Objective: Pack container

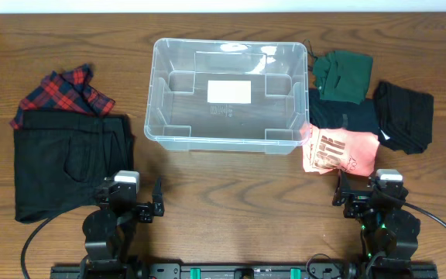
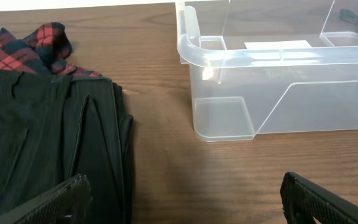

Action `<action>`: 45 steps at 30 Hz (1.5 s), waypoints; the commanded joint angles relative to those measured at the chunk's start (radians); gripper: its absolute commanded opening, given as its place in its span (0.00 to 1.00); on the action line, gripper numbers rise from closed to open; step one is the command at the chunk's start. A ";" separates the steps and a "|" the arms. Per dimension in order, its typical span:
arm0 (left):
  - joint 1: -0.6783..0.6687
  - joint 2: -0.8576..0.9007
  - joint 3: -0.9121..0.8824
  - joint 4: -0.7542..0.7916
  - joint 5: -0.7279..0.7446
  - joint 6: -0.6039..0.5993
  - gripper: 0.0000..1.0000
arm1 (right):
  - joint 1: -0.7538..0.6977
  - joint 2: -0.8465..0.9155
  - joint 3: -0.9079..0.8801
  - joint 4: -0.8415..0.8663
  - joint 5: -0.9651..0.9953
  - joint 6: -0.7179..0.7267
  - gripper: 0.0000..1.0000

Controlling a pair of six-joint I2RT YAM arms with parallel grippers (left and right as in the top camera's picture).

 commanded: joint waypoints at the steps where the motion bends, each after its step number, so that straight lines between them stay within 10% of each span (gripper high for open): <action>1: -0.005 -0.006 -0.013 -0.017 -0.008 0.018 0.98 | 0.009 -0.008 -0.003 0.001 0.000 0.007 0.99; 27: -0.005 -0.006 -0.013 -0.021 -0.002 0.016 0.98 | 0.009 -0.008 -0.003 0.001 0.000 0.007 0.99; 37: -0.005 0.005 0.008 -0.040 -0.008 -0.296 0.98 | 0.009 -0.008 -0.003 0.001 0.000 0.007 0.99; 45: -0.005 0.283 0.305 -0.196 -0.410 -0.492 0.98 | 0.009 -0.008 -0.003 0.001 0.000 0.007 0.99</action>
